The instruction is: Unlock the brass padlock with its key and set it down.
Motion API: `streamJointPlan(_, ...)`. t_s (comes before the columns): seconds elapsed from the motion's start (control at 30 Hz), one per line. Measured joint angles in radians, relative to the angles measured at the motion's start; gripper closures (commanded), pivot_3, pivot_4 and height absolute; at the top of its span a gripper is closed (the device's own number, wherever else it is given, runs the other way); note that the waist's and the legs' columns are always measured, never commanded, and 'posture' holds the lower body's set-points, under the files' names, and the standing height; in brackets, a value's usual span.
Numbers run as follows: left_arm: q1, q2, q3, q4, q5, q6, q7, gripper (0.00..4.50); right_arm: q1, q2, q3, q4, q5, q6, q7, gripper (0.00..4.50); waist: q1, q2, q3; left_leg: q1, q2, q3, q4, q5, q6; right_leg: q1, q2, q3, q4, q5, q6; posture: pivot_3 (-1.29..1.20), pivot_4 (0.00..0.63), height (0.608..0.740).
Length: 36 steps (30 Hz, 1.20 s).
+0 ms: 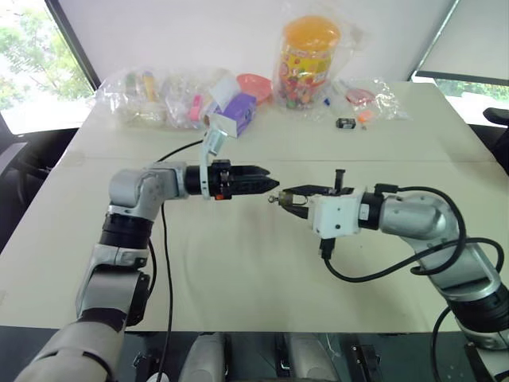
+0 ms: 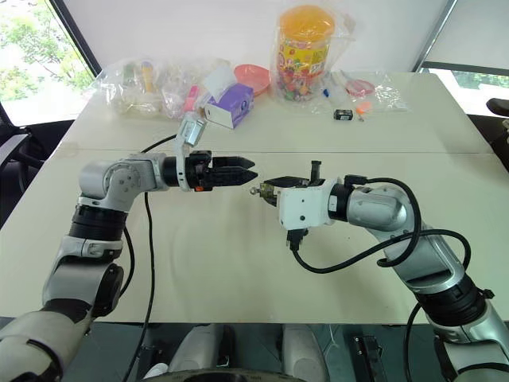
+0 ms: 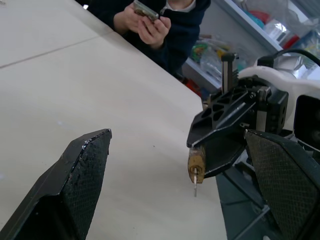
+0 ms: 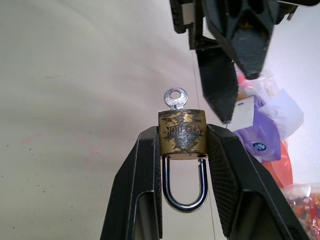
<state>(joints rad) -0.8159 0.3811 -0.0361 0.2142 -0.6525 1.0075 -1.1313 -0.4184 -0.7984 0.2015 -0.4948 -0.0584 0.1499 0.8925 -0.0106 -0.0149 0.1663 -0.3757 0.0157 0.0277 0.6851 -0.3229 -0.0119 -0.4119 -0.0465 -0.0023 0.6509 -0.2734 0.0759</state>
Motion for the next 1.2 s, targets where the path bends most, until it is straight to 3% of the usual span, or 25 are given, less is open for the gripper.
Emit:
streamJointPlan(0.27, 0.037, -0.019, -0.031, -0.036, -0.01, 0.006, 0.003, 0.06, 0.0, 0.002, 0.0, 0.0, -0.007, -0.006, 0.0, 3.79, 0.0, 0.0, 0.0, 0.0, 0.0, 0.0, 0.0, 0.0, 0.0, 0.0, 0.0, 0.0, 0.0, 0.0, 0.0, 0.0, 0.15, 0.74)
streamJointPlan(0.3, 0.037, -0.022, -0.031, -0.036, -0.009, 0.001, 0.006, 0.59, 0.0, 0.003, 0.0, 0.0, -0.008, -0.006, 0.0, 3.79, 0.001, 0.0, 0.0, 0.0, 0.0, 0.0, 0.0, 0.0, 0.0, 0.0, 0.0, 0.0, 0.0, 0.0, 0.0, 0.0, 0.15, 0.74)
streamJointPlan(0.33, 0.037, -0.027, -0.031, -0.036, -0.007, -0.006, 0.01, 0.82, 0.0, 0.003, 0.0, 0.0, -0.008, -0.005, 0.0, 3.79, 0.001, 0.0, 0.0, 0.0, 0.0, 0.0, 0.0, 0.0, 0.0, 0.0, 0.0, 0.0, 0.0, 0.0, 0.0, 0.0, 0.15, 0.74)
streamJointPlan(0.57, 0.038, -0.059, -0.057, -0.026, 0.008, -0.046, 0.02, 4.36, 0.0, 0.004, 0.0, 0.007, -0.018, 0.005, 0.0, 3.79, 0.001, 0.0, 0.0, 0.0, 0.0, 0.0, 0.0, 0.0, 0.0, 0.0, 0.0, 0.0, 0.0, 0.0, 0.0, 0.0, 0.15, 0.74)
streamJointPlan(1.2, 0.039, -0.036, -0.067, -0.027, -0.015, -0.013, 0.005, 4.46, 0.001, 0.007, 0.012, 0.007, -0.021, -0.01, 0.002, 3.79, 0.0, 0.0, 0.0, 0.0, 0.0, 0.0, 0.0, 0.0, 0.0, 0.0, 0.0, 0.0, 0.0, 0.0, 0.0, 0.0, 0.15, 0.74)
